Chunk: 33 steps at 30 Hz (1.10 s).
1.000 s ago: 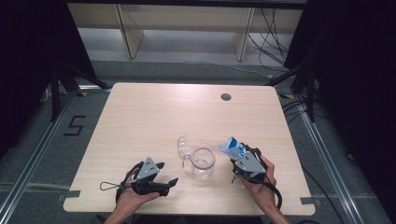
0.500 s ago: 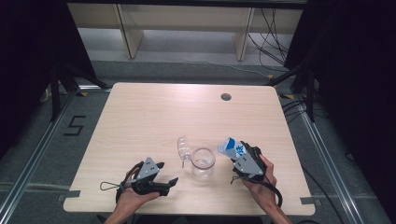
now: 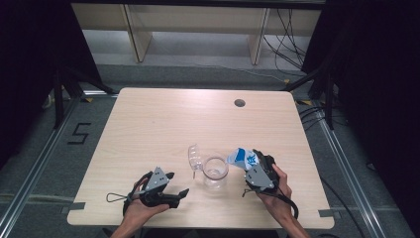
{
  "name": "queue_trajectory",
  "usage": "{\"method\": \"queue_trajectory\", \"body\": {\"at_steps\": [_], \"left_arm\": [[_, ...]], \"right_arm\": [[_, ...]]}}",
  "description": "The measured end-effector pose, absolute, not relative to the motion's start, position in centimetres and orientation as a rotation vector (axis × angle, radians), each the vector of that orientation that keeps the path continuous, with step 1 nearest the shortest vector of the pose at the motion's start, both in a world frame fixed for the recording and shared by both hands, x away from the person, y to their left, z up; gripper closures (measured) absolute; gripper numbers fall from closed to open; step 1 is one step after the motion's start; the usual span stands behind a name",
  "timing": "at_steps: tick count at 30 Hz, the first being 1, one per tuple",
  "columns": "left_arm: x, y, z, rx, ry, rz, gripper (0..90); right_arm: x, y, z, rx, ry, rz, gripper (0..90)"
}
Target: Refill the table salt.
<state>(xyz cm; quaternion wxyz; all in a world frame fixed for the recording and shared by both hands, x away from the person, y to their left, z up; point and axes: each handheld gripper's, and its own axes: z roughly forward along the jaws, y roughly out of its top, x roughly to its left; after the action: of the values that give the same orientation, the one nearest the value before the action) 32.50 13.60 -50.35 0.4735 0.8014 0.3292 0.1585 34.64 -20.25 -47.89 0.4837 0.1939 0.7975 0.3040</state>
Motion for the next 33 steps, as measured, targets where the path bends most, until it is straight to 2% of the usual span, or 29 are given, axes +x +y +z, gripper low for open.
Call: {"method": "queue_trajectory", "body": {"at_steps": [33], "left_arm": [[32.57, 13.53, -50.5, 1.959, 0.806, 0.384, 21.7]], "right_arm": [[35.07, -19.22, -48.28, 0.348, 1.919, 0.606, 43.0]]}}
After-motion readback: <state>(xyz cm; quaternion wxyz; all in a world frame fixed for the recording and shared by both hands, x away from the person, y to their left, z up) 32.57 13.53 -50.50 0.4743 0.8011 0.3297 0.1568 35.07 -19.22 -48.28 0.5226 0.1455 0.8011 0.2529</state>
